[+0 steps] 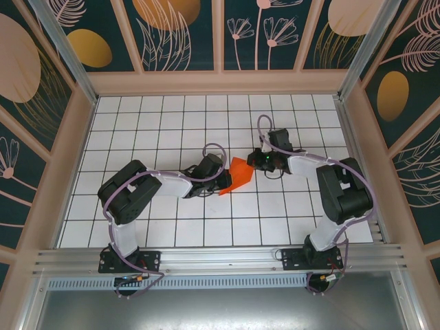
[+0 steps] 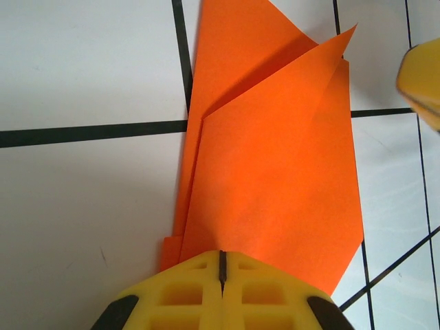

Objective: Fold a paper plane with a square sheet of paper (pick it up from the middle)
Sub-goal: Fourth fold the wing at the center of the table.

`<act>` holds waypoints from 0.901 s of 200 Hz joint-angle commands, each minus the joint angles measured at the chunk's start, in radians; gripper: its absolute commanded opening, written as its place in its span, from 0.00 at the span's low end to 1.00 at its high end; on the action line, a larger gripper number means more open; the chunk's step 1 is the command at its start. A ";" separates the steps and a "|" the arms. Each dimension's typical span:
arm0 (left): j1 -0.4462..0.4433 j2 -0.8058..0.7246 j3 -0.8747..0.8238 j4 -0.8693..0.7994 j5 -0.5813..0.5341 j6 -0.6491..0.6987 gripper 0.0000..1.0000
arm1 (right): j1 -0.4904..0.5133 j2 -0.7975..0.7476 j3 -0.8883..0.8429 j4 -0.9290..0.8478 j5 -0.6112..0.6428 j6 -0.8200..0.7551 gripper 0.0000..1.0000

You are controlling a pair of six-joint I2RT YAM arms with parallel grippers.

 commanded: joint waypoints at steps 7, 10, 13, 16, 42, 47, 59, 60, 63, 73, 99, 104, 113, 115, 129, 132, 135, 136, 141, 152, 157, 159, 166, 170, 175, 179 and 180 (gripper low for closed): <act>0.000 0.057 -0.016 -0.150 0.011 0.025 0.00 | 0.050 0.068 0.023 0.030 -0.056 -0.014 0.00; 0.001 0.056 -0.016 -0.150 0.011 0.025 0.00 | 0.052 0.075 0.027 0.031 -0.057 -0.015 0.00; 0.000 0.056 -0.016 -0.152 0.011 0.025 0.00 | 0.053 0.083 0.032 0.030 -0.058 -0.016 0.00; 0.000 0.055 -0.016 -0.153 0.011 0.025 0.00 | 0.054 0.089 0.035 0.031 -0.059 -0.014 0.00; 0.000 0.053 -0.018 -0.158 0.009 0.023 0.00 | 0.034 0.134 0.056 0.036 -0.055 -0.027 0.00; 0.000 0.053 -0.019 -0.158 0.010 0.021 0.00 | 0.024 0.142 0.061 0.034 -0.050 -0.034 0.00; 0.000 0.055 -0.020 -0.160 0.012 0.019 0.00 | -0.001 0.160 0.081 0.008 -0.013 -0.054 0.00; 0.000 0.055 -0.021 -0.160 0.012 0.018 0.00 | -0.003 0.161 0.083 0.007 -0.010 -0.056 0.00; 0.000 0.055 -0.022 -0.159 0.013 0.018 0.00 | -0.012 0.166 0.087 0.002 0.003 -0.062 0.00; 0.001 0.054 -0.024 -0.155 0.015 0.018 0.00 | -0.041 0.179 0.097 0.000 0.043 -0.076 0.00; 0.000 0.054 -0.027 -0.153 0.021 0.018 0.00 | -0.128 0.226 0.150 -0.025 0.095 -0.068 0.00; 0.000 0.052 -0.027 -0.154 0.021 0.020 0.00 | -0.138 0.226 0.156 -0.027 0.099 -0.067 0.00; 0.000 0.050 -0.028 -0.152 0.021 0.021 0.00 | -0.150 0.216 0.161 -0.027 0.108 -0.067 0.00; 0.001 0.050 -0.028 -0.152 0.020 0.021 0.00 | -0.152 0.212 0.162 -0.027 0.109 -0.067 0.00; 0.001 0.053 -0.027 -0.147 0.022 0.021 0.00 | -0.150 0.173 0.156 -0.028 0.098 -0.068 0.00; 0.000 0.053 -0.027 -0.146 0.023 0.021 0.00 | -0.150 0.161 0.152 -0.026 0.090 -0.067 0.00; 0.000 0.053 -0.024 -0.145 0.024 0.021 0.00 | -0.148 0.149 0.148 -0.025 0.083 -0.065 0.00; 0.001 0.053 -0.024 -0.145 0.024 0.021 0.00 | -0.147 0.145 0.146 -0.026 0.082 -0.064 0.00; 0.000 0.055 -0.025 -0.144 0.025 0.022 0.00 | -0.143 0.124 0.137 -0.023 0.069 -0.061 0.00; 0.002 0.052 -0.024 -0.141 0.023 0.023 0.00 | -0.126 0.081 0.112 -0.022 0.045 -0.056 0.00; 0.000 0.050 -0.023 -0.139 0.022 0.023 0.00 | -0.116 0.059 0.099 -0.024 0.038 -0.054 0.00; 0.000 0.050 -0.022 -0.138 0.022 0.023 0.00 | -0.111 0.054 0.096 -0.025 0.035 -0.052 0.00; 0.000 0.050 -0.022 -0.138 0.020 0.023 0.00 | -0.095 0.032 0.079 -0.028 0.026 -0.045 0.00; 0.000 0.049 -0.022 -0.138 0.019 0.024 0.00 | -0.086 0.023 0.069 -0.029 0.020 -0.037 0.00; 0.001 0.048 -0.022 -0.137 0.017 0.024 0.00 | -0.072 0.015 0.057 -0.028 0.009 -0.025 0.00; 0.000 0.047 -0.022 -0.138 0.016 0.024 0.00 | -0.064 0.012 0.045 -0.024 -0.004 -0.013 0.00; 0.000 0.047 -0.022 -0.137 0.016 0.024 0.00 | -0.061 0.011 0.043 -0.022 -0.008 -0.011 0.00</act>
